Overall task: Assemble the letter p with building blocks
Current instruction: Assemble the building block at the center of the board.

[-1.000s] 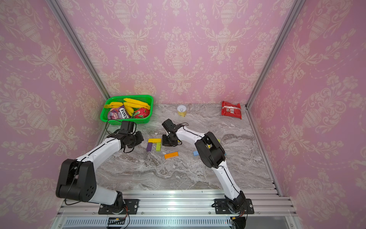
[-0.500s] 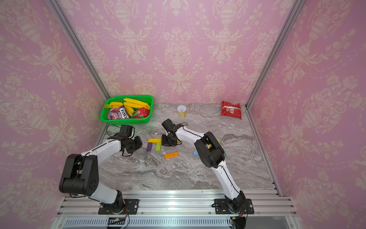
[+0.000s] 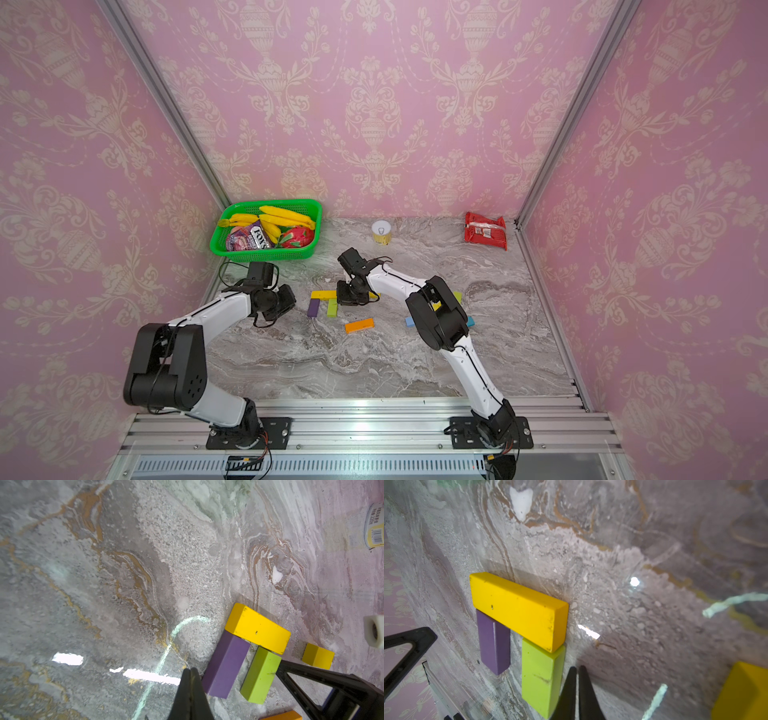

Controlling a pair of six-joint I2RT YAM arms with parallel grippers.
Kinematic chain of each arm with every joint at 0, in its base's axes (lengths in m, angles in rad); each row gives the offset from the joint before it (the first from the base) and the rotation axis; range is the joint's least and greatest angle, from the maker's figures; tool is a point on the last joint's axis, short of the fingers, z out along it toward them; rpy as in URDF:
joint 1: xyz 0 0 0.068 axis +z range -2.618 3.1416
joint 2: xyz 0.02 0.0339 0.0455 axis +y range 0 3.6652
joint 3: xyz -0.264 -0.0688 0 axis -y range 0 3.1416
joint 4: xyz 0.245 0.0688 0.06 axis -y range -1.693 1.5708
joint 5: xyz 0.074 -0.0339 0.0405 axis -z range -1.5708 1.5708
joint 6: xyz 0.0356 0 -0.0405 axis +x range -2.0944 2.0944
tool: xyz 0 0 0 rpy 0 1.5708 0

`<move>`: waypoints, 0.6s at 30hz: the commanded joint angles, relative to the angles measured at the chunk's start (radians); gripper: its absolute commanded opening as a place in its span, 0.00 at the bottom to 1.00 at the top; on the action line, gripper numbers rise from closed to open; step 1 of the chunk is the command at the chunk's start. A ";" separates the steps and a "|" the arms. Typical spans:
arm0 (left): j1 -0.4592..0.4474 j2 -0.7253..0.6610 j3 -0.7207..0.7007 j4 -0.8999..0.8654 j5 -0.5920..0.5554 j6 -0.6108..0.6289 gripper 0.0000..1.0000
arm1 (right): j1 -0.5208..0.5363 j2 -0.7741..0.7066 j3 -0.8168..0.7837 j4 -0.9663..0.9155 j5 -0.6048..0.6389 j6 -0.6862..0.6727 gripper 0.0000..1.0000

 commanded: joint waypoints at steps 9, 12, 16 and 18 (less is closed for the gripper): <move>0.018 0.006 -0.009 0.002 0.022 0.002 0.00 | 0.000 0.056 0.029 -0.022 0.000 0.008 0.09; 0.018 0.007 -0.010 0.004 0.024 0.003 0.00 | 0.000 0.063 0.042 -0.027 -0.002 0.009 0.09; 0.019 0.012 -0.009 0.002 0.024 0.005 0.00 | 0.001 0.072 0.057 -0.036 -0.001 0.006 0.09; 0.018 0.013 -0.009 0.003 0.025 0.005 0.00 | 0.001 0.070 0.047 -0.031 0.000 0.008 0.09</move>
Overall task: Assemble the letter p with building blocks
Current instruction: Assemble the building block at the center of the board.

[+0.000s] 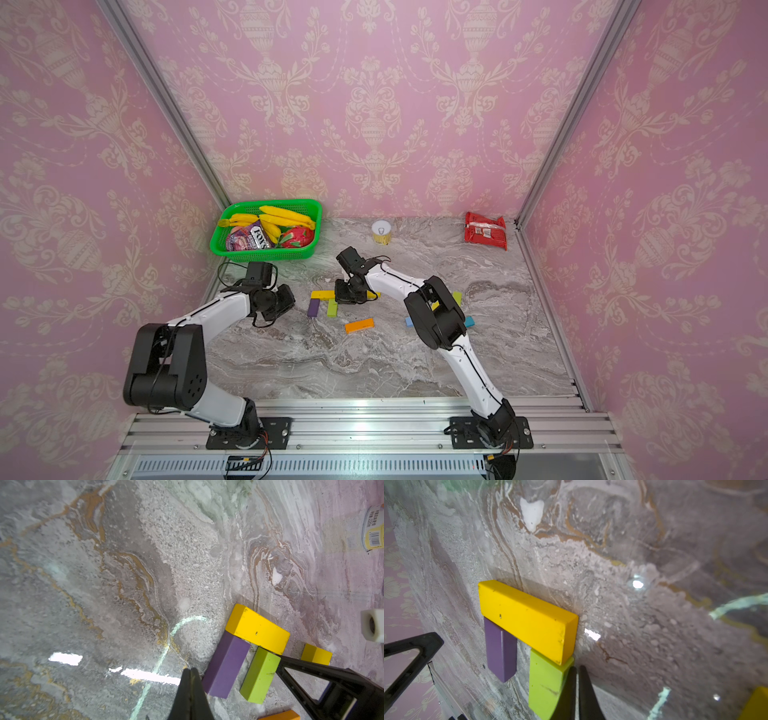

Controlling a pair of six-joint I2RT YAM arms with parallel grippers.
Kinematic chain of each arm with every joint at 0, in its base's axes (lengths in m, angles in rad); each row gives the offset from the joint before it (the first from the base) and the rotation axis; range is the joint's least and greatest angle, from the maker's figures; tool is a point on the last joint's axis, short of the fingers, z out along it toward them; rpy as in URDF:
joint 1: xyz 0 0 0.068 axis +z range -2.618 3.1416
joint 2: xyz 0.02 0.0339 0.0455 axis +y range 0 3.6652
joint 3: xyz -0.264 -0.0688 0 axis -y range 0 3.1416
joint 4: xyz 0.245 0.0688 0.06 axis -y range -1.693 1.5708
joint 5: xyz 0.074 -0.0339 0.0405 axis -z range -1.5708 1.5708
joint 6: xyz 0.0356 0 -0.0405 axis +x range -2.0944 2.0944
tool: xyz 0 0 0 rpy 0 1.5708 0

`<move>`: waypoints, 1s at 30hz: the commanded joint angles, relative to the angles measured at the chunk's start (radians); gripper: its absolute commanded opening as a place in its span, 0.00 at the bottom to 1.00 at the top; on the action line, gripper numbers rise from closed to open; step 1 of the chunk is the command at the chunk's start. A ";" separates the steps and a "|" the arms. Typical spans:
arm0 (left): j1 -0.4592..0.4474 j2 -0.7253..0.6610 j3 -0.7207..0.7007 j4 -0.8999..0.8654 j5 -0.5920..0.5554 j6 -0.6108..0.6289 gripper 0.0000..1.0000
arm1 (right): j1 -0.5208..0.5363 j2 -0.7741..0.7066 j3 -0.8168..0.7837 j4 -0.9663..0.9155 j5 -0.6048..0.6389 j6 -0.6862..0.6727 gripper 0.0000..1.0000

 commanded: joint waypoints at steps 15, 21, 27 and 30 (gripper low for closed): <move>0.010 0.026 -0.003 0.008 0.027 0.008 0.00 | 0.000 0.028 -0.011 -0.023 0.021 0.006 0.10; 0.010 0.008 -0.006 0.011 0.026 0.001 0.00 | -0.002 -0.081 -0.095 0.027 0.093 -0.026 0.16; 0.009 -0.031 -0.008 0.021 0.035 -0.004 0.08 | -0.003 -0.201 -0.080 -0.093 0.220 -0.192 0.50; 0.010 -0.063 -0.007 0.016 0.041 -0.007 0.21 | -0.010 -0.183 0.006 -0.269 0.335 -0.225 0.66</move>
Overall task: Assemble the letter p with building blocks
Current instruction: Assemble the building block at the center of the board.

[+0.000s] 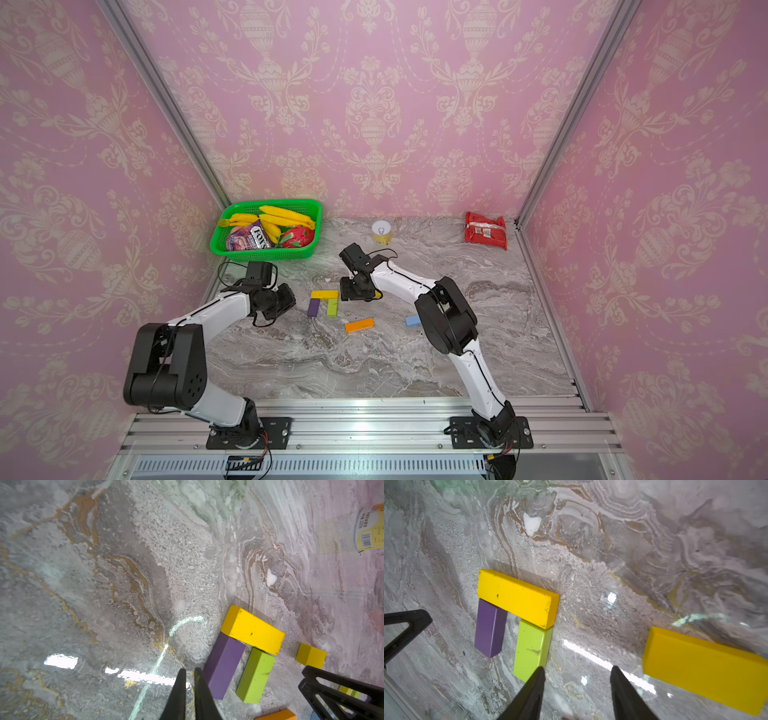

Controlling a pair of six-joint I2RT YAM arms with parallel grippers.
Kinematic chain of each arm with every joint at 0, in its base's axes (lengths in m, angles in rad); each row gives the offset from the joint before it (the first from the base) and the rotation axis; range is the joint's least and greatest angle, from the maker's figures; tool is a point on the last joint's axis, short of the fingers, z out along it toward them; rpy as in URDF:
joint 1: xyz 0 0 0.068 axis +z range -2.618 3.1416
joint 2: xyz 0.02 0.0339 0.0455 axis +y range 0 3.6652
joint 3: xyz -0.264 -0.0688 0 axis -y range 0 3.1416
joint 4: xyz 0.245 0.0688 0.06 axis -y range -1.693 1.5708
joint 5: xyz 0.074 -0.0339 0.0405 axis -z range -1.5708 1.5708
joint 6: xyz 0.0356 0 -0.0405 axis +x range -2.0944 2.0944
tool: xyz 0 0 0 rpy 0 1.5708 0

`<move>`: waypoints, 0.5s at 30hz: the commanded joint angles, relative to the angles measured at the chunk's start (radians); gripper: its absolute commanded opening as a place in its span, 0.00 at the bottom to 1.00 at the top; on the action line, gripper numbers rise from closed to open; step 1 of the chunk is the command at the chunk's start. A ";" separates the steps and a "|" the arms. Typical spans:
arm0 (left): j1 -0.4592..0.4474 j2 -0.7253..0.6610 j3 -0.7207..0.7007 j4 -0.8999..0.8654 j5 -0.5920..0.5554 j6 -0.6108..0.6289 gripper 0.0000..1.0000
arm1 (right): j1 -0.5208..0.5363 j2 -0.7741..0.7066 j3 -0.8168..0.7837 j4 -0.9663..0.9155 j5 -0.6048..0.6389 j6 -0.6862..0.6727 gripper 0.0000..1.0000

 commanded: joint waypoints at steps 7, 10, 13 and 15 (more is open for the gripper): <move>0.009 -0.085 0.008 -0.025 0.040 -0.003 0.35 | -0.028 0.011 0.104 -0.244 0.204 -0.100 0.81; 0.008 -0.094 0.000 -0.027 0.047 -0.005 0.37 | -0.035 0.019 0.095 -0.224 0.209 -0.072 0.83; 0.008 -0.097 -0.011 -0.011 0.062 -0.011 0.45 | -0.042 0.025 0.089 -0.197 0.204 -0.060 0.85; 0.009 -0.098 -0.017 -0.005 0.068 -0.017 0.50 | -0.046 0.039 0.100 -0.198 0.191 -0.061 0.85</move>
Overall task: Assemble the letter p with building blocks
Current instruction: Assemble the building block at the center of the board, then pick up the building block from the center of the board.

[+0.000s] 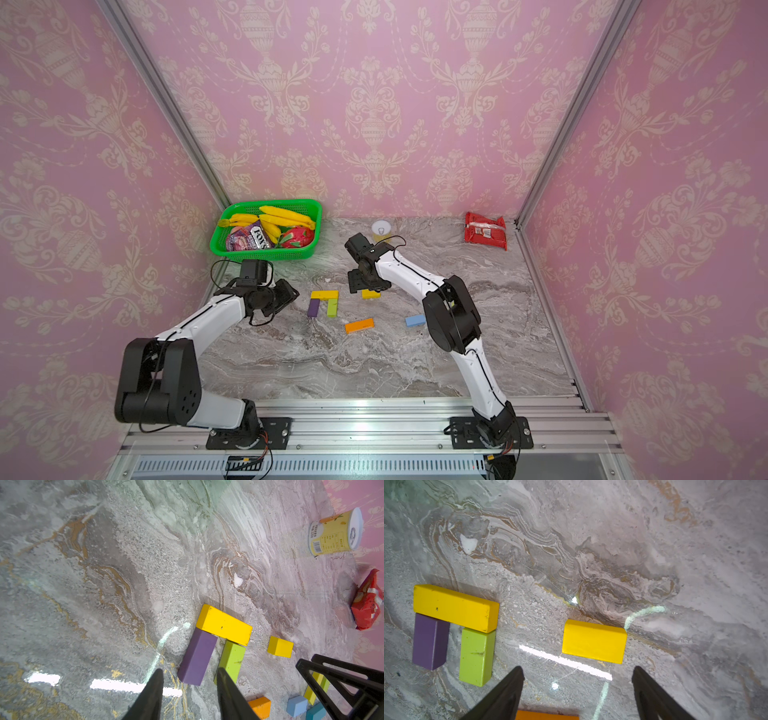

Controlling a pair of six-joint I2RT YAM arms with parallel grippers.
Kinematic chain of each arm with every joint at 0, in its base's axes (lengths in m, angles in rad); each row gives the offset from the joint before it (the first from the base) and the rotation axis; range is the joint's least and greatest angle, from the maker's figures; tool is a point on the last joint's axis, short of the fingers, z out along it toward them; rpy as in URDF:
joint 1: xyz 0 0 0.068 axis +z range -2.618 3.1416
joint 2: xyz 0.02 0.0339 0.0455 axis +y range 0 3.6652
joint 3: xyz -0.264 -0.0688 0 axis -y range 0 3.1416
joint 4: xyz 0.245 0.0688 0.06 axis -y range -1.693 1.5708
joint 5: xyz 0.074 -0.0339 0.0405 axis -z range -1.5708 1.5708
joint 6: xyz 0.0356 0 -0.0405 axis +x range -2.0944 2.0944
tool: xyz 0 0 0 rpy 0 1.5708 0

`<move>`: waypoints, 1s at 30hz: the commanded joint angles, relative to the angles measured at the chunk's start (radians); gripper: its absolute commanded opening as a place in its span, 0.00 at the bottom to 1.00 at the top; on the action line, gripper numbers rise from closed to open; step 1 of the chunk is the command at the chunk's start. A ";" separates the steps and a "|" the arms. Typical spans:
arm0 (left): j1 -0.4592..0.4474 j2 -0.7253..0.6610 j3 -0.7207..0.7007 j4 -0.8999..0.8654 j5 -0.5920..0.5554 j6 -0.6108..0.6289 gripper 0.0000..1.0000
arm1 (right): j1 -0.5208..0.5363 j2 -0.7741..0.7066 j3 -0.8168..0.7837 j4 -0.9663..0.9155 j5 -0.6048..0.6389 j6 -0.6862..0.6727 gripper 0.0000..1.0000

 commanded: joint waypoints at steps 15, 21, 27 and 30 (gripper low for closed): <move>0.013 -0.017 0.016 -0.015 0.027 -0.014 0.53 | -0.010 0.098 0.005 0.026 -0.030 0.035 0.83; 0.015 -0.017 0.005 -0.015 0.027 -0.010 0.52 | -0.015 0.116 -0.003 0.034 -0.032 0.047 0.82; 0.019 -0.019 0.002 -0.015 0.023 -0.009 0.52 | -0.014 0.137 -0.003 0.030 -0.008 0.055 0.81; 0.019 -0.018 0.002 -0.015 0.023 -0.007 0.52 | -0.016 0.135 -0.014 0.037 0.005 0.064 0.80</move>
